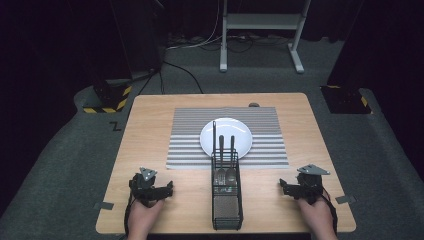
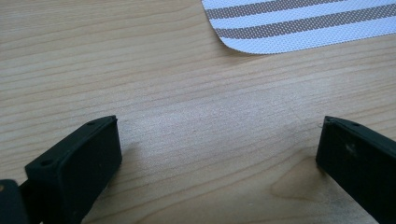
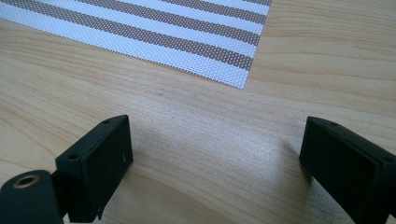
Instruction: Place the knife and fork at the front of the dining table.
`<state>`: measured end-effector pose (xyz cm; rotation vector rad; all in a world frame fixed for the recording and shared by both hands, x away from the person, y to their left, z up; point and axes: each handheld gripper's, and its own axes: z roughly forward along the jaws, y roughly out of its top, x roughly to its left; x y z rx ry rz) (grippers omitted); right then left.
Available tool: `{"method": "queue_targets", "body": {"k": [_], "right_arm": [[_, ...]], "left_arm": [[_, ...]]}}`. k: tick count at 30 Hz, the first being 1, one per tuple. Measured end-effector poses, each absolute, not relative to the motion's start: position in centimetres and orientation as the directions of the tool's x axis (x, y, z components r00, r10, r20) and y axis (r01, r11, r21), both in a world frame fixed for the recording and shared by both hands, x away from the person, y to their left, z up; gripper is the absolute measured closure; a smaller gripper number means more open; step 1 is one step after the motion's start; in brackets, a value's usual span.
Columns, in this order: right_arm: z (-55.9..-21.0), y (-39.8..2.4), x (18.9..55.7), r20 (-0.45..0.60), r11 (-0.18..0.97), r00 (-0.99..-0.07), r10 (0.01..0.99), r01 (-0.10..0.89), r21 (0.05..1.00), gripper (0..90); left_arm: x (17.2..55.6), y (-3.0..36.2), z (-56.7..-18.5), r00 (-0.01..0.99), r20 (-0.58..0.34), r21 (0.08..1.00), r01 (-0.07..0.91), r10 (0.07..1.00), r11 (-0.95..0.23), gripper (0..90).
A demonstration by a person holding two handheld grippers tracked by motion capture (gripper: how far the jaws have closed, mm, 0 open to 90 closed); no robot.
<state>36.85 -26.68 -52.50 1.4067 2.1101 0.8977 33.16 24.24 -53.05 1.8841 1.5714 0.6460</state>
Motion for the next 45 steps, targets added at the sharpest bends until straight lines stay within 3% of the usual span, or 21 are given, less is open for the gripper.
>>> {"method": "queue_targets", "body": {"k": [7,17,23,45], "right_arm": [[-52.5,-27.0,36.8,-0.007,0.227,-0.324,0.946,0.648,0.727,9.4],[-52.5,-27.0,36.8,-0.013,0.231,-0.323,0.946,0.648,0.725,9.0],[-52.5,-27.0,36.9,-0.011,0.226,-0.318,0.948,0.649,0.726,9.0],[-52.5,-27.1,37.1,-0.011,0.218,-0.307,0.952,0.650,0.728,9.3]], "left_arm": [[33.2,24.3,-53.1,0.188,-0.011,0.710,0.693,0.982,-0.125,0.5],[32.9,24.5,-53.0,0.190,-0.016,0.716,0.687,0.982,-0.121,2.4],[32.6,23.9,-52.9,0.219,0.044,0.725,0.665,0.975,-0.182,0.7],[31.0,23.5,-50.8,0.327,-0.079,0.864,0.493,0.942,-0.099,1.1]]}}
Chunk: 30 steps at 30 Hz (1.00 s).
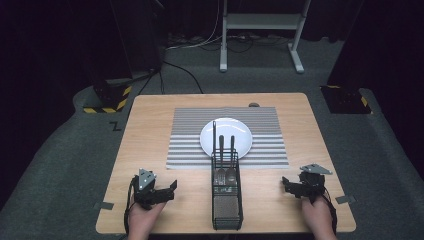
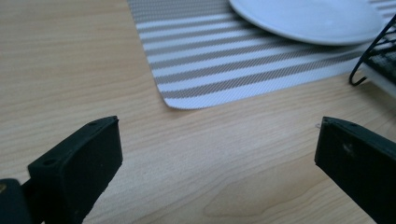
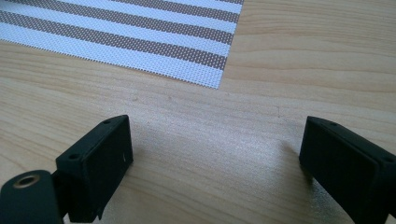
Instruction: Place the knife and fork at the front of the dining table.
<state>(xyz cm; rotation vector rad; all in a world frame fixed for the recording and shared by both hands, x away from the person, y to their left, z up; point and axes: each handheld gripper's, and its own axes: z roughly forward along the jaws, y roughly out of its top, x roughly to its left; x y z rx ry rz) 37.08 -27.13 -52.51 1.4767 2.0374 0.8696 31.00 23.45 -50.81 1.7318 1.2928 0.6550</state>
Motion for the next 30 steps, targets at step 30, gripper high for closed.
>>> {"method": "queue_targets", "body": {"k": [30], "right_arm": [[-52.5,-27.1,37.1,-0.015,0.222,-0.308,0.951,0.650,0.727,9.1]], "left_arm": [[30.4,17.5,-44.1,0.446,-0.108,0.973,0.231,0.889,0.003,0.6]]}}
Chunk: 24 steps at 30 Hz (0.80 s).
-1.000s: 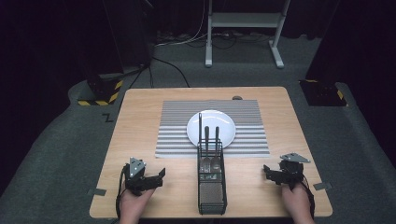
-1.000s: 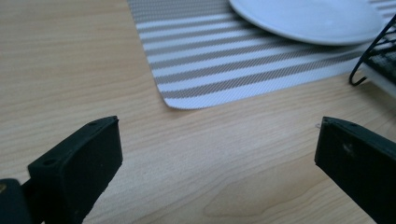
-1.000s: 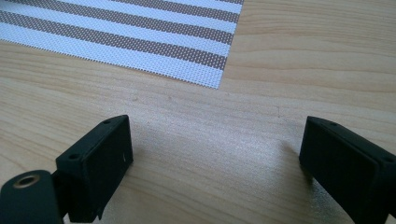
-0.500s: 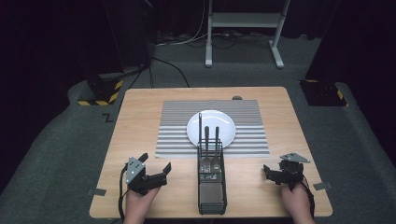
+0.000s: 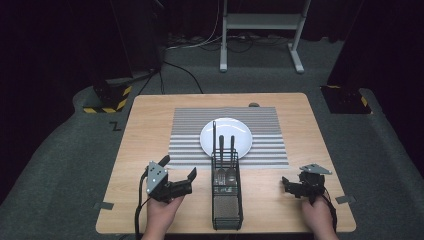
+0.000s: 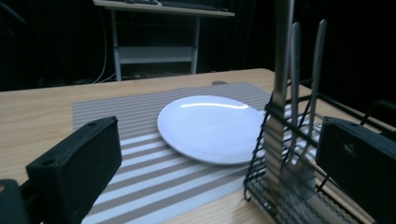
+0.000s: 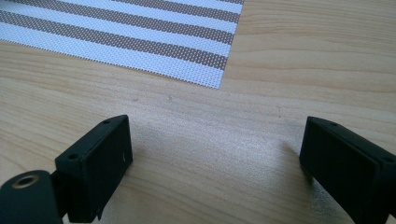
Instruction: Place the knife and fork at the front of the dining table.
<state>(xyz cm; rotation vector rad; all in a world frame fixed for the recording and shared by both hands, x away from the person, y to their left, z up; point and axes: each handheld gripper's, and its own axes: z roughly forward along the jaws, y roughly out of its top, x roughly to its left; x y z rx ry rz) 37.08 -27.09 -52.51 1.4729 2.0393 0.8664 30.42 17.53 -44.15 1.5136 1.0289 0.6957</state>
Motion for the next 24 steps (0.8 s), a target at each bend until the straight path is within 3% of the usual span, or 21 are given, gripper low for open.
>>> {"method": "queue_targets", "body": {"k": [19,24], "right_arm": [[-52.5,-27.1,37.1,-0.013,0.220,-0.307,0.952,0.650,0.728,9.1],[-52.5,-27.0,37.1,-0.016,0.221,-0.306,0.952,0.649,0.728,9.3]], "left_arm": [[34.1,13.3,-41.9,0.524,-0.070,0.982,0.186,0.849,-0.034,0.6],[34.6,12.4,-41.8,0.538,-0.064,0.985,0.170,0.840,-0.034,5.6]]}}
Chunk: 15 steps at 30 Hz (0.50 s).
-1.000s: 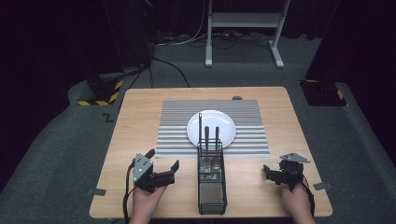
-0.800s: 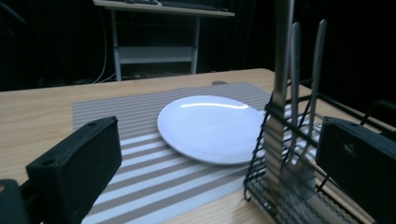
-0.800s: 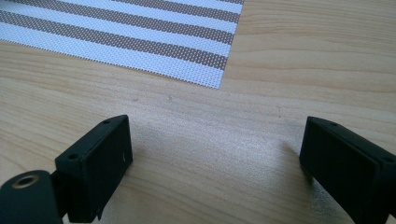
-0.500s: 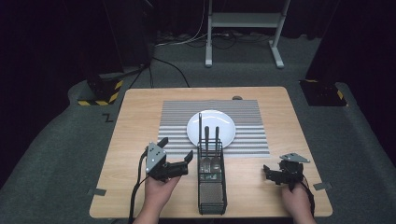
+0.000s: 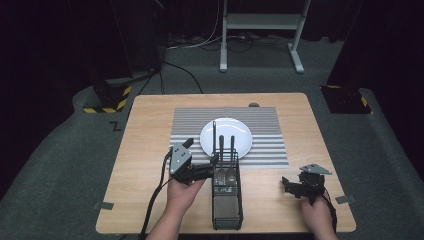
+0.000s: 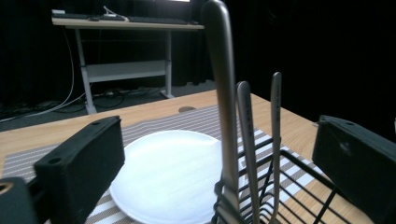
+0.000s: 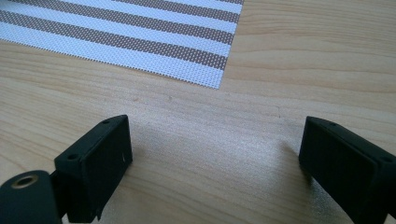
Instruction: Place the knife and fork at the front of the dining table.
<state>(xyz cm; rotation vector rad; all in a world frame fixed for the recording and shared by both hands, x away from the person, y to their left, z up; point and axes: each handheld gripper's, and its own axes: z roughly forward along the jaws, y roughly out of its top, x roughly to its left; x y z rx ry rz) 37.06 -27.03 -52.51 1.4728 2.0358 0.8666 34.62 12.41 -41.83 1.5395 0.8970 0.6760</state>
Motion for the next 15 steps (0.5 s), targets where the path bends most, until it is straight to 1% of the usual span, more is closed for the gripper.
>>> {"method": "queue_targets", "body": {"k": [1,2,3,6,7,9,10,11,12,14,15], "right_arm": [[-52.51,-27.03,37.06,-0.016,0.221,-0.307,0.952,0.648,0.729,9.3],[-52.51,-27.03,37.06,-0.016,0.221,-0.307,0.952,0.648,0.729,9.3],[-52.51,-27.03,37.06,-0.015,0.221,-0.306,0.952,0.649,0.728,9.3],[-52.51,-27.03,37.05,-0.015,0.220,-0.306,0.952,0.649,0.728,9.3],[-52.51,-27.03,37.06,-0.016,0.221,-0.306,0.952,0.649,0.728,9.3],[-52.51,-27.03,37.05,-0.017,0.222,-0.307,0.952,0.648,0.729,9.3],[-52.51,-27.03,37.05,-0.017,0.222,-0.307,0.952,0.648,0.729,9.3],[-52.51,-27.01,37.02,-0.016,0.220,-0.305,0.952,0.649,0.729,9.5],[-52.51,-27.01,37.02,-0.016,0.220,-0.305,0.952,0.649,0.729,9.5],[-52.51,-27.01,37.03,-0.016,0.220,-0.305,0.952,0.649,0.729,9.5],[-52.51,-27.01,37.03,-0.016,0.220,-0.305,0.952,0.649,0.729,9.5]], "left_arm": [[34.79,12.28,-41.86,0.538,-0.059,0.985,0.171,0.841,-0.040,7.9],[34.96,12.10,-41.90,0.524,-0.059,0.984,0.172,0.850,-0.037,7.9],[35.09,11.99,-41.93,0.513,-0.058,0.985,0.169,0.857,-0.034,13.6],[35.36,12.02,-41.99,0.522,-0.072,0.984,0.175,0.850,-0.024,14.9],[35.56,12.01,-42.03,0.536,-0.096,0.981,0.194,0.839,-0.012,17.1],[35.60,11.95,-42.05,0.539,-0.091,0.981,0.195,0.838,-0.019,21.7],[35.60,11.90,-42.08,0.533,-0.080,0.982,0.190,0.842,-0.026,21.7],[35.69,12.10,-42.08,0.530,-0.086,0.983,0.181,0.844,-0.013,28.3],[35.73,12.17,-42.10,0.531,-0.095,0.983,0.181,0.842,-0.003,29.5],[35.71,12.20,-42.19,0.531,-0.100,0.984,0.179,0.842,0.004,36.8],[35.68,12.17,-42.25,0.531,-0.099,0.984,0.176,0.842,0.004,36.8]]}}
